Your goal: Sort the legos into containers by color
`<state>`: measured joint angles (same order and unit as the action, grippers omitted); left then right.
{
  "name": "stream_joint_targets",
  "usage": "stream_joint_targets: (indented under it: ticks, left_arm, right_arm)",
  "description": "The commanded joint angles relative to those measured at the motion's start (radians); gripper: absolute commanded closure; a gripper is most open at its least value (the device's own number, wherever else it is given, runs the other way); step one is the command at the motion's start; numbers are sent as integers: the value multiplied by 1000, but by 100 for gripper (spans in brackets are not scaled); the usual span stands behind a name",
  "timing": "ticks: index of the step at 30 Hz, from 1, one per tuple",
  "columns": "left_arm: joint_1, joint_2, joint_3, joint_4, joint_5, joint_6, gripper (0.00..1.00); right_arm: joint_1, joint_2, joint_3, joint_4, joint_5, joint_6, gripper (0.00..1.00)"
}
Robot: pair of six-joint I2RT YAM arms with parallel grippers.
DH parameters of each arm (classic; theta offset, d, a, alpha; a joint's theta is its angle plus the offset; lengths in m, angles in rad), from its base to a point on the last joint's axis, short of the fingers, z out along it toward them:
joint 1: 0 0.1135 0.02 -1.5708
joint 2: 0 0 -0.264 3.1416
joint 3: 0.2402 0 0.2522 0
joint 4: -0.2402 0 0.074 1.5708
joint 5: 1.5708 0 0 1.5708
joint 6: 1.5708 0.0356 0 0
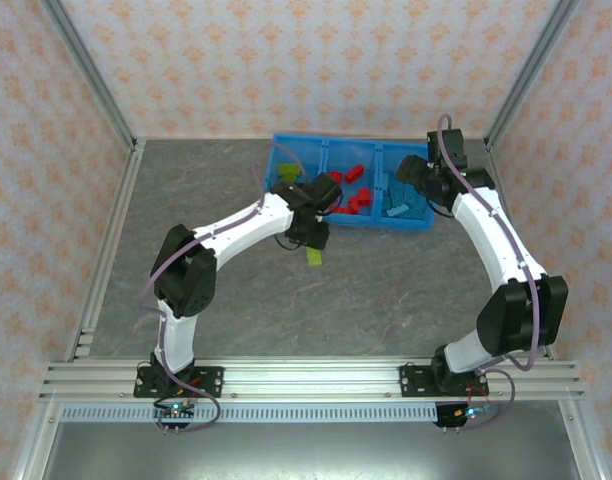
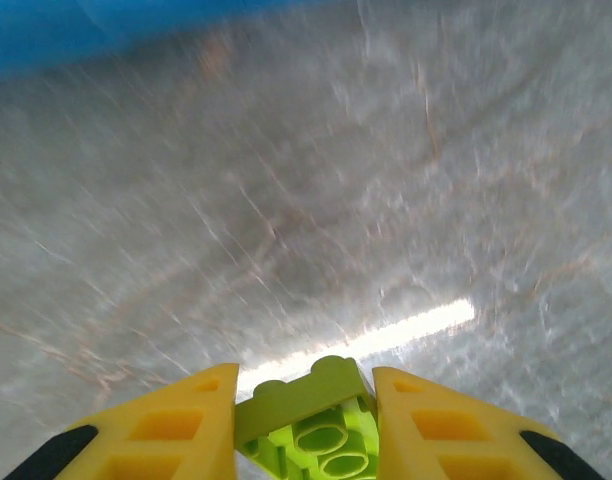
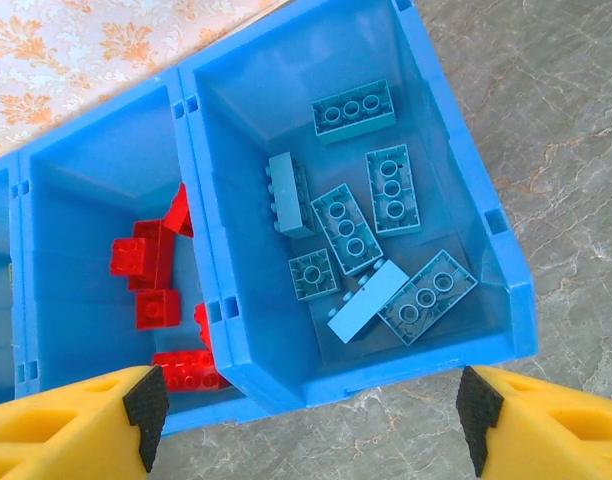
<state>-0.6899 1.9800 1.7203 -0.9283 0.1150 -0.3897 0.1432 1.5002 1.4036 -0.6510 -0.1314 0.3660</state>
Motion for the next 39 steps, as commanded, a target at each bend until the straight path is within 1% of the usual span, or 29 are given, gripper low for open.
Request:
stream_joint_targets:
  ticks: [1, 5, 11, 13, 16, 21, 23, 25, 30, 33, 34, 36, 39]
  left_arm:
    - [31, 6, 116, -58, -145, 74, 67]
    - [96, 65, 274, -85, -285, 118, 67]
    - [187, 220, 520, -63, -367, 178, 66]
    - [208, 275, 589, -41, -370, 190, 66]
    - [242, 354, 679, 17, -334, 198, 66]
    - [251, 448, 790, 125, -316, 231, 63]
    - [250, 473, 825, 147, -313, 233, 58]
    - [250, 481, 838, 159, -313, 235, 48]
    - [250, 442, 844, 142, -316, 237, 46]
    - [250, 373, 828, 92, -297, 203, 46]
    - [250, 332, 799, 82, -290, 186, 46]
    - [250, 215, 670, 114, -277, 155, 46]
    - [250, -54, 314, 289, -267, 113, 46]
  right_arm:
    - [-2, -45, -21, 3, -8, 19, 22]
    - [-3, -54, -37, 6, -11, 25, 22]
    - [-2, -63, -46, 5, -16, 27, 22]
    - [-2, -65, -50, 8, -21, 31, 22]
    - [-2, -66, -59, 10, -31, 35, 22]
    - [-2, -86, -86, 23, -44, 51, 21]
    - [-2, -90, -92, 25, -55, 53, 21]
    - [-2, -94, -89, 19, -66, 49, 21]
    - [2, -100, -78, 4, -81, 42, 21]
    - [7, -106, -80, -1, -83, 35, 21]
    - [7, -109, -83, -7, -76, 25, 21]
    - [7, -116, -89, -24, -39, -1, 21]
    - [7, -158, -130, -19, 66, -55, 20]
